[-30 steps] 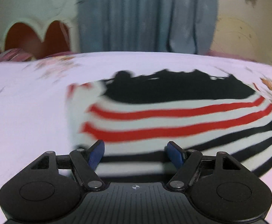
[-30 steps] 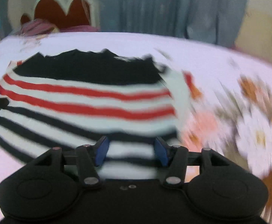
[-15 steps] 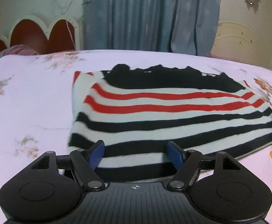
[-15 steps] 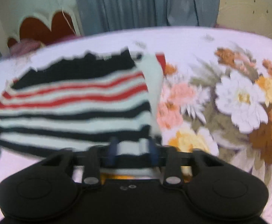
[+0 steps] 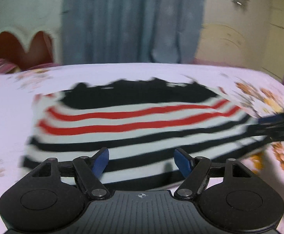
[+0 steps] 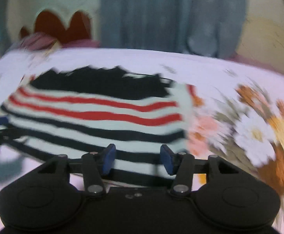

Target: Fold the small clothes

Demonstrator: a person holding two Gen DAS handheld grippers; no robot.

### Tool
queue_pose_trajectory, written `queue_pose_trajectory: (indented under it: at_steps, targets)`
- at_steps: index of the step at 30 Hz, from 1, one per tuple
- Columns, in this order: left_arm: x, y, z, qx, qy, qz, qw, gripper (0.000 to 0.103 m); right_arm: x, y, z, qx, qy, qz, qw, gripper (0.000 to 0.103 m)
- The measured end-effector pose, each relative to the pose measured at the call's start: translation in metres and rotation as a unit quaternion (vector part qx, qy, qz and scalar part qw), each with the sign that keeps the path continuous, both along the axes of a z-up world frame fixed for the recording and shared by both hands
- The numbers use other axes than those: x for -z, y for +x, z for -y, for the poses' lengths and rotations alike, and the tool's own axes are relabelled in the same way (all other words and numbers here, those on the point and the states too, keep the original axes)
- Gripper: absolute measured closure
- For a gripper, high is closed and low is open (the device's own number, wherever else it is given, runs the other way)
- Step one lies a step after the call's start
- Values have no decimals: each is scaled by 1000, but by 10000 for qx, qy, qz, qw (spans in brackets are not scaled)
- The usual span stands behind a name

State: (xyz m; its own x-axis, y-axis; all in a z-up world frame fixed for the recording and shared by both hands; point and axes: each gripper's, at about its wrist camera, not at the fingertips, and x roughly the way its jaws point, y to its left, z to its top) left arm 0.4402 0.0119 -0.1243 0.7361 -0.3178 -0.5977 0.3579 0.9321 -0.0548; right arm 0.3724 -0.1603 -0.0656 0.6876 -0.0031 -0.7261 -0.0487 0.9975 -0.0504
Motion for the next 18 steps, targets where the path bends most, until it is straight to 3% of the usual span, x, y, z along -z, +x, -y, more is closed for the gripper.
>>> queue_pose_trajectory:
  at_steps: [2,5,9,11,14,17,18]
  targets:
    - [7,3,19,126,57,-125,9998,30,11,8,-12,-184,80,-210,9996,61]
    - [24,10,29,82,295,-474,9984,30,34,7,-23,-197,-255,-590,9977,61]
    - [19,-1,10,132,271,-398,9988,30,32,-12,-18,-90,-166,-654,9977,61]
    - [13,-5,-11,-108,273,-172,9994,30,22,-16,-14,-153,-153,-495,9985,62]
    - [14,-2,-45,-542,226,-139,9982,30,6,-18,16,498,83,-129,9986,62]
    - [18,5,-67,-823,195,-213,9962,30,11,-15,41,1056,-174,-171,9941,60]
    - [18,6,-70,-859,179,-227,9959,30,15,-15,48,1098,-49,-270,9936,63]
